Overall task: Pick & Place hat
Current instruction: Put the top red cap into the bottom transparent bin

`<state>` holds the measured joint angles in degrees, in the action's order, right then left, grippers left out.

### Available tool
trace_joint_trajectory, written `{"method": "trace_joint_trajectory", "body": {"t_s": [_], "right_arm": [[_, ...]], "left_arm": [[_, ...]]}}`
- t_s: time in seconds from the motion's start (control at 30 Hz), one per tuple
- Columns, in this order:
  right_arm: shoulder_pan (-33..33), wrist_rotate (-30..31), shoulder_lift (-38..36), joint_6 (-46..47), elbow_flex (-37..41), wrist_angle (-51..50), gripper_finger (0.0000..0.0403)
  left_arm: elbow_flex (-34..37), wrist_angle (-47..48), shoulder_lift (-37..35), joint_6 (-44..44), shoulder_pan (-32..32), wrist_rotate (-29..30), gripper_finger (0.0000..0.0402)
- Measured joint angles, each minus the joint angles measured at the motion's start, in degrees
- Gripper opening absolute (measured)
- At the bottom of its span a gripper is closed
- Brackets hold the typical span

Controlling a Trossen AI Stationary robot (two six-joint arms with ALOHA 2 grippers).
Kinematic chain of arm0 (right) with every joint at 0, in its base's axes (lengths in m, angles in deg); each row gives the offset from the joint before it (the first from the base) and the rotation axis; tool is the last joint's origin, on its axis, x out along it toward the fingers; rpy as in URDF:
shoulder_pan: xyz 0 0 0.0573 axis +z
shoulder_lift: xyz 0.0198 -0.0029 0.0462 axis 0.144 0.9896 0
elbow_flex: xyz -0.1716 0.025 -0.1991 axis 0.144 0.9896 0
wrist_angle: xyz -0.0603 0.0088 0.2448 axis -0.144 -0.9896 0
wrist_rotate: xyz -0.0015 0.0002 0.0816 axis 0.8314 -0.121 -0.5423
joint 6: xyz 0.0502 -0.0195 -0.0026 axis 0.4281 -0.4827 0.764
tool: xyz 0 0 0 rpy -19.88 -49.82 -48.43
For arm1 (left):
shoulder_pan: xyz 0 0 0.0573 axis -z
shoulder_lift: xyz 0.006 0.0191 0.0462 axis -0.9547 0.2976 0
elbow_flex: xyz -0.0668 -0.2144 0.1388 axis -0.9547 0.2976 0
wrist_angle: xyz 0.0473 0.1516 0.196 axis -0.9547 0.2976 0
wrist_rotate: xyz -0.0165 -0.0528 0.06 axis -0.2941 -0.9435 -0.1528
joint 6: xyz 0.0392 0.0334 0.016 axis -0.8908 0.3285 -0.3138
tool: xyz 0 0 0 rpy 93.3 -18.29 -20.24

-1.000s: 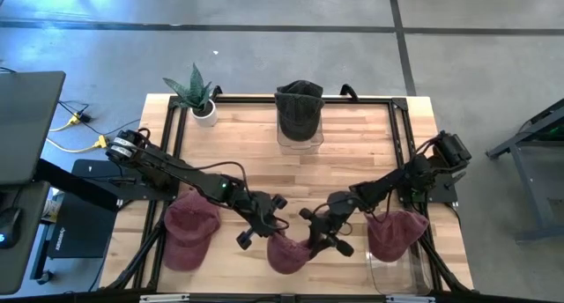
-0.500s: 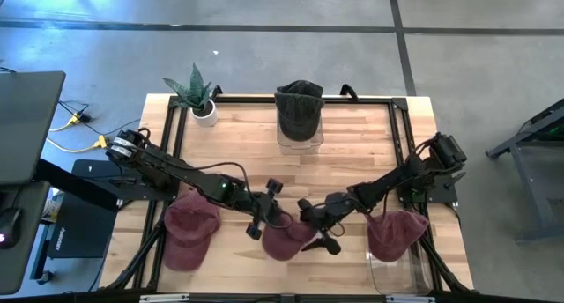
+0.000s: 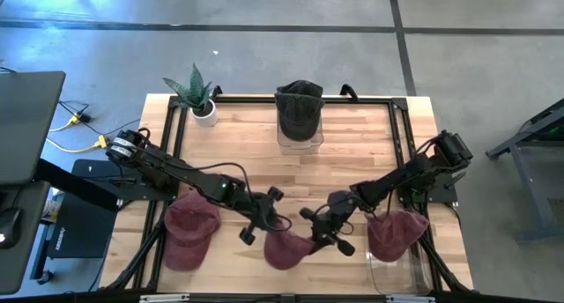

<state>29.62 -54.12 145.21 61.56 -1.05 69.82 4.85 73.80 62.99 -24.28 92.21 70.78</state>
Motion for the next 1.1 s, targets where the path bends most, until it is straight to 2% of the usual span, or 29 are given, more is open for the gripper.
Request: {"method": "trace_joint_trajectory", "body": {"t_s": [0.1,0.27,0.4,0.6,0.67,0.83,0.9,1.03,1.1], "right_arm": [[0.05,1.50,-0.01,0.12,0.00,-0.42,0.0022],[0.06,4.88,-0.01,-0.20,0.00,-1.55,0.0006],[0.11,7.67,-0.01,-0.43,-0.02,-4.03,0.0007],[0.11,12.94,-0.21,-1.42,-0.02,-7.84,0.0007],[0.09,14.30,-0.40,-1.44,-0.02,-9.07,0.0004],[0.23,18.24,-1.24,-0.38,-0.06,-13.95,0.0007],[0.59,20.57,-1.36,-0.70,-0.04,-13.99,0.0006],[1.62,20.26,-2.97,-2.43,-0.04,-13.96,0.0004],[2.43,20.98,-3.86,-2.98,-0.04,-14.16,0.0006]], "left_arm": [[0.02,-2.64,0.00,-0.77,-0.17,-7.41,0.0001],[0.04,-6.66,0.00,0.93,-2.02,-13.39,0.0032],[0.04,-9.89,0.00,5.58,-4.93,-20.15,0.0097],[0.18,-11.01,3.42,8.18,-9.65,-42.88,0.0208],[0.26,-14.13,4.90,8.90,-10.29,-47.62,0.0231],[0.13,-20.47,7.00,14.30,-10.14,-47.35,0.0249],[0.13,-21.58,8.50,16.25,-10.16,-46.37,0.0246],[-0.05,-21.78,9.94,18.81,-10.23,-42.66,0.0234],[0.04,-21.23,11.15,19.06,-10.24,-42.84,0.0228]]}}
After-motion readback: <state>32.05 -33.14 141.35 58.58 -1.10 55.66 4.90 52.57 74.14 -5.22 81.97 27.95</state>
